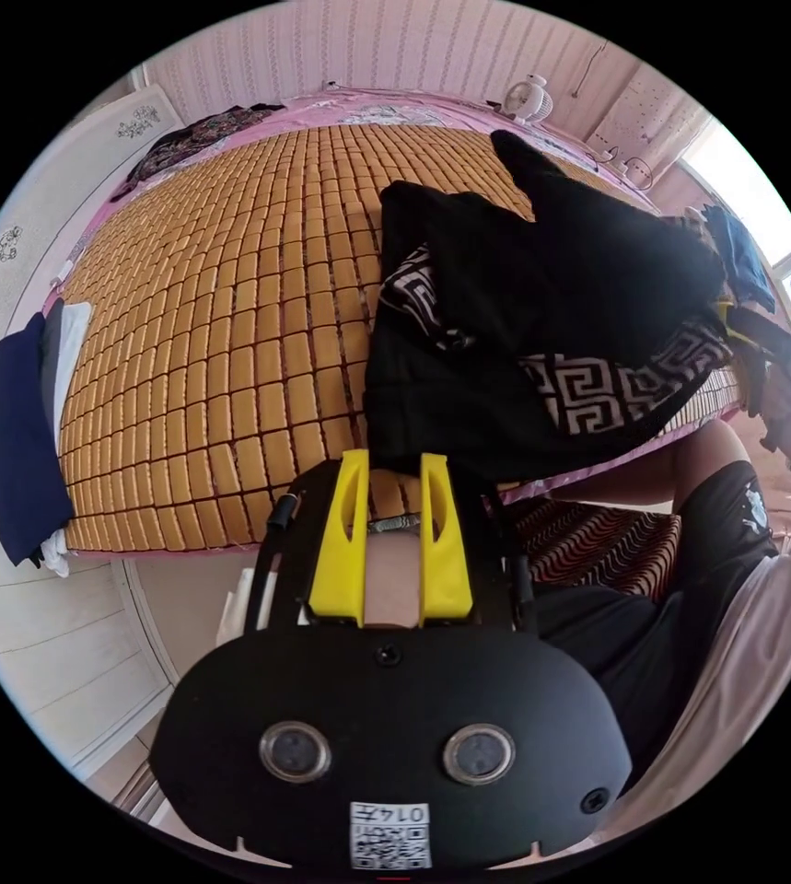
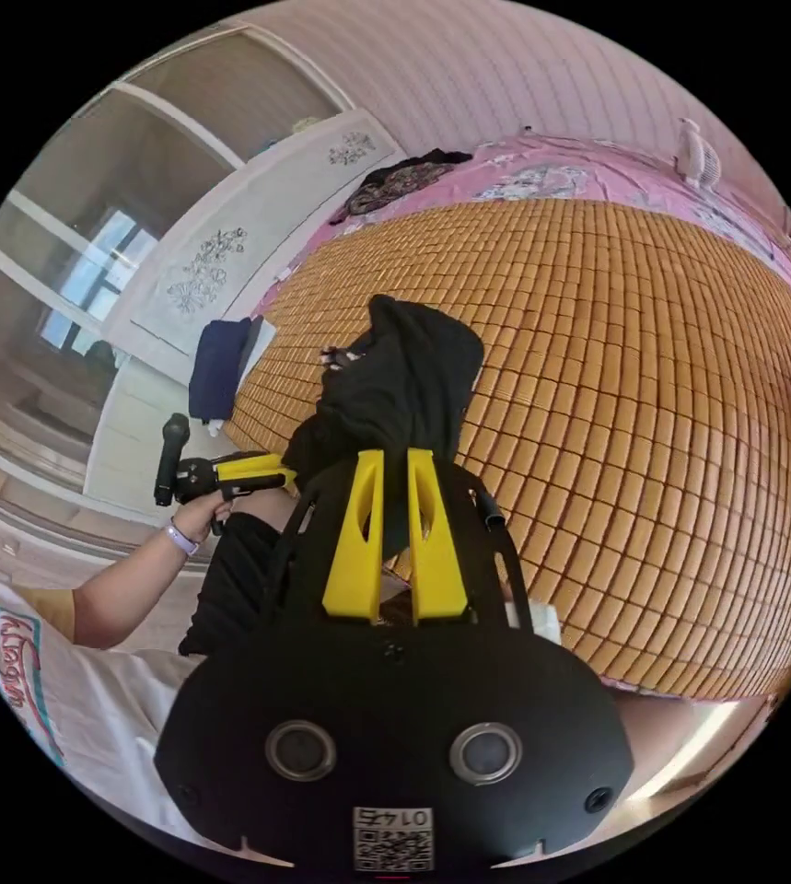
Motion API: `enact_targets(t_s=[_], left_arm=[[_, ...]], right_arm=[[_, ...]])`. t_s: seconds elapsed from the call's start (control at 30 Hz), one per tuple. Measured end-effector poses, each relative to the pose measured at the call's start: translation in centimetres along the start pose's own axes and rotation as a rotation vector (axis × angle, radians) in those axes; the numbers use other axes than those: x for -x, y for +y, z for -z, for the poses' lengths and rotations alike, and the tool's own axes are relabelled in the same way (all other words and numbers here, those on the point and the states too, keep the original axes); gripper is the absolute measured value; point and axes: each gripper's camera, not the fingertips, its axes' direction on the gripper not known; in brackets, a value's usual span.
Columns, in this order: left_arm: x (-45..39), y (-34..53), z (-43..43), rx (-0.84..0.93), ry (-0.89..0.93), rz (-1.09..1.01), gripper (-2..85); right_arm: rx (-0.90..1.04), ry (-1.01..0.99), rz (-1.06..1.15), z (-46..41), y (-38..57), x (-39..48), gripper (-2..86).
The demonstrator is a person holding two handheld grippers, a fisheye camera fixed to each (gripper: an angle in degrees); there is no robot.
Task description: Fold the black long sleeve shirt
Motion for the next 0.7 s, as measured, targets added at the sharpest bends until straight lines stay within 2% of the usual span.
enact_targets(t_s=[0.13, 0.23, 0.53, 0.7], left_arm=[[0.2, -0.2, 0.9, 0.0, -0.018, -0.008, 6.7], [0.5, 0.2, 2.4, -0.049, -0.02, -0.022, 4.5], [2.5, 1.6, 6.7, -0.12, 0.006, 0.072, 4.7], [2.8, 1.8, 7.8, -0.122, 0.032, 0.099, 6.8]], right_arm=[[-0.018, 0.101, -0.296, 2.7, 5.0, -8.7, 3.9], [0.01, 0.118, -0.409, 3.0, 7.7, -11.7, 4.7], [0.04, 0.247, -0.367, 1.8, 4.6, -11.9, 9.3], [0.109, 0.307, -0.298, -0.6, 2.6, -11.0, 8.1]])
